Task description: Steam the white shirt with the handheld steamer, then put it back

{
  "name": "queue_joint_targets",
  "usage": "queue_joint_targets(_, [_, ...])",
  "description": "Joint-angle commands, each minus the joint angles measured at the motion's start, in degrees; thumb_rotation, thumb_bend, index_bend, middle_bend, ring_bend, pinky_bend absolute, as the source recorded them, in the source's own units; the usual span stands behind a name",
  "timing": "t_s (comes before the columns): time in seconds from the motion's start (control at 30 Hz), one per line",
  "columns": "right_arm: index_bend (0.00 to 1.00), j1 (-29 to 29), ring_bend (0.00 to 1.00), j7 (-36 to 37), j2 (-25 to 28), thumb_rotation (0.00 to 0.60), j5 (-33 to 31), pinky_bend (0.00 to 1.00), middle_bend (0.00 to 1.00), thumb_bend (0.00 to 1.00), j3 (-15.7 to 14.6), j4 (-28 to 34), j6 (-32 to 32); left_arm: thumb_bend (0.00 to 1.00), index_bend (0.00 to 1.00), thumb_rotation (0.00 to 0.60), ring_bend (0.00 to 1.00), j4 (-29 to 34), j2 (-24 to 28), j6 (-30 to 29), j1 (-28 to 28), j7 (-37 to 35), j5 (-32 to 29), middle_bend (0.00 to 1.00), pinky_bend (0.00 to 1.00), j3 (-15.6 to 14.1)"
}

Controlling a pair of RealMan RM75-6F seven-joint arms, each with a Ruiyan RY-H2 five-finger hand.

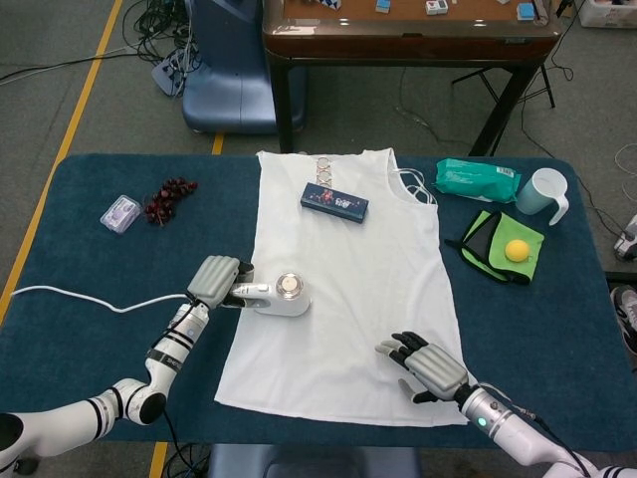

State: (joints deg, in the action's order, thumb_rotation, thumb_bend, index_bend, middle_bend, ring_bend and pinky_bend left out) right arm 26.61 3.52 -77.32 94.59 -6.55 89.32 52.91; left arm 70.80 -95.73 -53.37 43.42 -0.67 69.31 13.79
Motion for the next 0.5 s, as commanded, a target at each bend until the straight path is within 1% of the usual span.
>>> queue_joint_targets(0.03, [0.08, 0.09, 0.01, 0.43, -0.26, 0.511, -0.11, 0.0, 0.12, 0.44, -0.25, -0.35, 0.05, 0.21, 0.7, 0.6, 0.65, -0.35, -0.36, 0.24, 0.16, 0.13, -0.09, 0.79, 0.67, -0.17])
queue_joint_targets(0.07, [0.08, 0.12, 0.01, 0.6, -0.35, 0.509, -0.14, 0.0, 0.12, 0.4, -0.37, -0.52, 0.1, 0.21, 0.7, 0.6, 0.65, -0.55, -0.6, 0.38, 0.24, 0.13, -0.06, 0.79, 0.67, -0.31])
queue_joint_targets(0.17, [0.08, 0.19, 0.01, 0.91, -0.47, 0.51, -0.13, 0.0, 0.12, 0.33, -0.68, -0.75, 0.27, 0.21, 0.7, 0.6, 0.65, -1.22, -1.4, 0.47, 0.42, -0.07, 0.21, 0.79, 0.67, -0.61])
queue_joint_targets(0.33, [0.08, 0.27, 0.01, 0.87, -0.41, 0.504, -0.05, 0.0, 0.12, 0.27, -1.18, -0.77, 0.54, 0.21, 0.7, 0.6, 0.65, -2.73, -3.03, 0.29, 0.73, -0.54, 1.56, 0.79, 0.67, -1.49])
queue_joint_targets(0.5, [0.08, 0.34, 0.01, 1.18, -0.14, 0.496, 0.0, 0.0, 0.12, 0.25, -1.53, -0.49, 0.98, 0.21, 0.7, 0.6, 0.65, -4.73, -5.04, -0.64, 1.13, -0.71, 3.55, 0.79, 0.67, -2.36])
